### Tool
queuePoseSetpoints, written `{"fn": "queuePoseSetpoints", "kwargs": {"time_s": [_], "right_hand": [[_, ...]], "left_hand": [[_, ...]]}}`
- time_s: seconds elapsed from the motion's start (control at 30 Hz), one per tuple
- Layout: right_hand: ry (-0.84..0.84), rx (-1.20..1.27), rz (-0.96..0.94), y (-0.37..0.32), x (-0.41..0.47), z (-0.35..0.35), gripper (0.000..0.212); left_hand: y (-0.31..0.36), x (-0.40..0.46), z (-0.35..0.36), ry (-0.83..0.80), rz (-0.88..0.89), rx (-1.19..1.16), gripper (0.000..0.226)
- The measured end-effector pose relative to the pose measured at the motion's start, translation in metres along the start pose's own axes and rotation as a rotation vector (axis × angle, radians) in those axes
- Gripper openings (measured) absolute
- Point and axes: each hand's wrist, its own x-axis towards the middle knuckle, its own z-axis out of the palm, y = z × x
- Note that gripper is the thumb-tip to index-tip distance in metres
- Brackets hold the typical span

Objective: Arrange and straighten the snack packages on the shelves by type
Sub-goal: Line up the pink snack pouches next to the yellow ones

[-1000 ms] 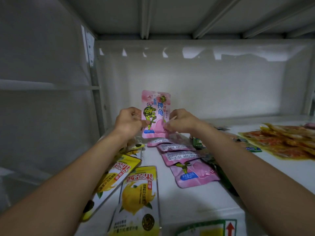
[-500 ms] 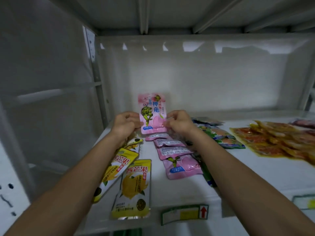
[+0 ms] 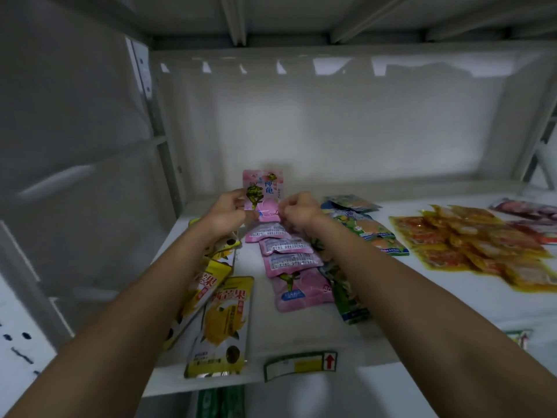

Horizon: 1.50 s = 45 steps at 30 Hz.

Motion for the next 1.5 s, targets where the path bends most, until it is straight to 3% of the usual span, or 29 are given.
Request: {"fn": "queuePoseSetpoints", "kwargs": {"time_s": [0.2, 0.33, 0.43, 0.5, 0.57, 0.7, 0.9, 1.03, 1.23, 1.5], "right_hand": [[-0.125, -0.247, -0.056, -0.001, 0.012, -0.002, 0.004], [-0.061, -0.428, -0.124, 0.01, 0.012, 0.005, 0.032], [0.006, -0.473, -0.159, 0.022, 0.011, 0.009, 0.018], [0.009, -0.518, -0.186, 0.025, 0.014, 0.011, 0.023], [0.012, -0.564, -0.207, 0.025, 0.016, 0.009, 0.045], [0.067, -0.658, -0.167, 0.027, 0.015, 0.005, 0.05], [0.074, -0.637, -0.148, 0.03, 0.016, 0.002, 0.065], [0.091, -0.573, -0.131, 0.035, 0.018, 0.0, 0.05], [0.095, -0.512, -0.084, 0.036, 0.018, -0.005, 0.036], [0.084, -0.529, -0.11, 0.036, 0.021, -0.006, 0.045]], "left_hand": [[-0.011, 0.013, 0.014, -0.048, -0.036, 0.254, 0.085], [-0.009, 0.016, 0.017, -0.059, -0.051, 0.3, 0.073], [-0.009, 0.014, 0.014, -0.036, -0.089, 0.354, 0.073], [-0.013, 0.013, 0.017, 0.015, -0.084, 0.405, 0.057], [-0.02, 0.014, 0.022, 0.057, -0.1, 0.492, 0.035], [-0.022, 0.021, 0.029, 0.108, -0.103, 0.611, 0.063], [-0.035, 0.03, 0.028, 0.059, -0.124, 0.476, 0.075], [-0.036, 0.032, 0.025, 0.026, -0.152, 0.416, 0.074], [-0.036, 0.032, 0.025, -0.017, -0.181, 0.281, 0.05], [-0.03, 0.036, 0.004, -0.027, -0.206, 0.212, 0.056]]}}
